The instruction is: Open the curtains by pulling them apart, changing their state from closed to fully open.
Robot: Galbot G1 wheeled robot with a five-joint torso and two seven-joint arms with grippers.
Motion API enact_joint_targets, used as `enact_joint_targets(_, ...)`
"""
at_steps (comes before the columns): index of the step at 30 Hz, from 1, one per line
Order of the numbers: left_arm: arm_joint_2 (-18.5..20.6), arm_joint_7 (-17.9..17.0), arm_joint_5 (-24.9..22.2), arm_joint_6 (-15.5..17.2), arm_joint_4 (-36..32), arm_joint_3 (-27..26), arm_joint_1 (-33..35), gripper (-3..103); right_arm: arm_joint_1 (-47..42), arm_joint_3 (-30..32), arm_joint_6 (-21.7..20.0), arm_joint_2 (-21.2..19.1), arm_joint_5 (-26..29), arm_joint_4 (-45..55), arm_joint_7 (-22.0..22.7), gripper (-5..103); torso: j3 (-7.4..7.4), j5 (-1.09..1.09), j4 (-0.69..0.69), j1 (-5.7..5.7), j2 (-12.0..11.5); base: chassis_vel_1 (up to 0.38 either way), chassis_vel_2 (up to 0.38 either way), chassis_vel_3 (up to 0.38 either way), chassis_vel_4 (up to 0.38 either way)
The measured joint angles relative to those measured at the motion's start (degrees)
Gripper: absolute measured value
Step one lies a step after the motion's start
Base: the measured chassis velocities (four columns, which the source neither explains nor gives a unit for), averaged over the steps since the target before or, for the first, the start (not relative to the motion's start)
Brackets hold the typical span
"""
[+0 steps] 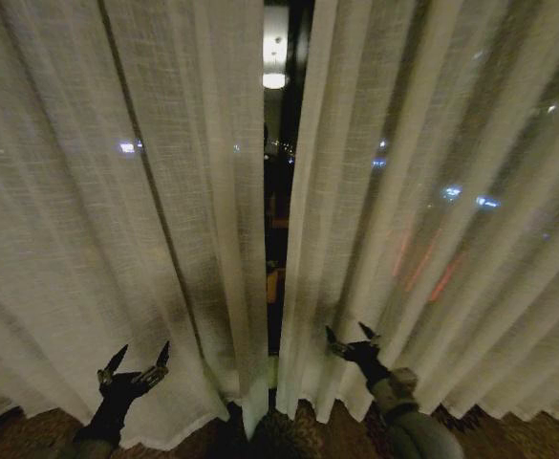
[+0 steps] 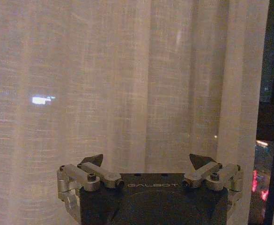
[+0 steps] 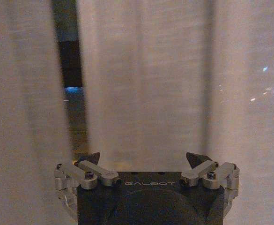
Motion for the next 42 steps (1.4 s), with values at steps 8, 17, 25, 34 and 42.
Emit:
enact_joint_targets(8, -2.9, -0.2, 0.8, 0.8, -0.8, 0.0, -0.8, 100, 8.7, -6.8, 1.1, 4.6, -2.6, -8.2, 2.1, 100, 0.04, -0.03, 0.01, 0.1, 0.0, 0.008, -0.022, -0.013, 0.023)
enact_joint_targets(17, -4.0, -0.1, 1.2, 0.9, -1.4, 0.3, -0.3, 100, 17.6, -6.3, 1.1, 5.2, -4.0, -14.8, 4.9, 100, 0.03, -0.01, 0.0, 0.07, 0.0, 0.0, 0.0, 0.0, 0.0)
enact_joint_targets(25, -3.8, 0.0, 0.8, 0.7, -1.2, 0.2, -0.1, 100, 24.5, -7.1, 0.7, 6.3, -2.2, -20.1, 5.0, 100, 0.04, -0.01, 0.0, 0.09, 0.0, 0.0, 0.0, 0.0, 0.0)
enact_joint_targets(34, -3.8, 0.0, 0.6, 0.6, -1.2, 0.1, 0.0, 100, 29.2, -6.7, 2.8, 7.7, -1.7, -23.9, 7.1, 92, 0.03, -0.02, 0.01, 0.09, 0.0, 0.0, 0.0, 0.0, 0.0)
enact_joint_targets(42, -3.8, 0.1, 0.4, 0.4, -1.1, 0.4, -0.3, 100, 28.6, -7.2, 3.0, 7.3, -1.1, -21.1, 7.1, 60, 0.03, -0.01, 0.0, 0.08, 0.0, 0.0, 0.0, 0.0, 0.0)
